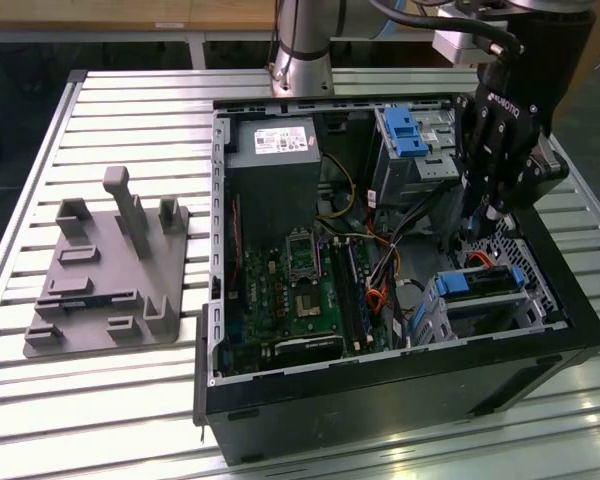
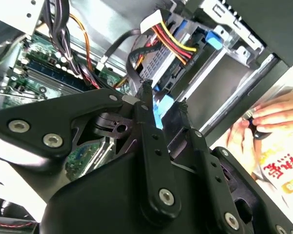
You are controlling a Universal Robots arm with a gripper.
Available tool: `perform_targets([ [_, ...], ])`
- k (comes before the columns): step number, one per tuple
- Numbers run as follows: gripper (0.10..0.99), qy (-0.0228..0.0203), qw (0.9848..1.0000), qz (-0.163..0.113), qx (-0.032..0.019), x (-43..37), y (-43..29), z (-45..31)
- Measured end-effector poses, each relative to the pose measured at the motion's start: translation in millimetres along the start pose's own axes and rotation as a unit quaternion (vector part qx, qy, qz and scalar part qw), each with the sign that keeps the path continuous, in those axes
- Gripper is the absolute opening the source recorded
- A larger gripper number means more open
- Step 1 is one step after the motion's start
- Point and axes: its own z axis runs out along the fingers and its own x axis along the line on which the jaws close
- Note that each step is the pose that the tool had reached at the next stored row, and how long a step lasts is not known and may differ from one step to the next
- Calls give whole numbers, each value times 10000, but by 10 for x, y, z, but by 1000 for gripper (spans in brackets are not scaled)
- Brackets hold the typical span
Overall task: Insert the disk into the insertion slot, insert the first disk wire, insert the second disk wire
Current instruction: 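Insert the second disk wire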
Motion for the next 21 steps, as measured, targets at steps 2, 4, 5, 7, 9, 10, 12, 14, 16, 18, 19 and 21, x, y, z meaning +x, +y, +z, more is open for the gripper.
perform_targets([
  [2, 357, 74, 10000, -4, -3, -12, 29, 8],
  [4, 357, 133, 9999, -11, 0, -27, 53, 19],
  [5, 357, 152, 9999, -15, 5, -39, 60, 25],
  [7, 357, 184, 9998, -24, 19, -83, 69, 30],
  [9, 357, 215, 9998, -41, 34, -123, 68, 33],
  [10, 357, 236, 9997, -53, 38, -137, 67, 36],
  [12, 357, 301, 9995, -81, 42, -157, 65, 43],
  [14, 357, 385, 9992, -109, 40, -170, 65, 48],
  [16, 357, 483, 9987, -130, 36, -183, 64, 54],
  [18, 357, 586, 9982, -148, 37, -201, 63, 61],
  [19, 357, 609, 9980, -150, 43, -209, 63, 65],
  [21, 357, 634, 9979, -150, 60, -225, 62, 73],
])
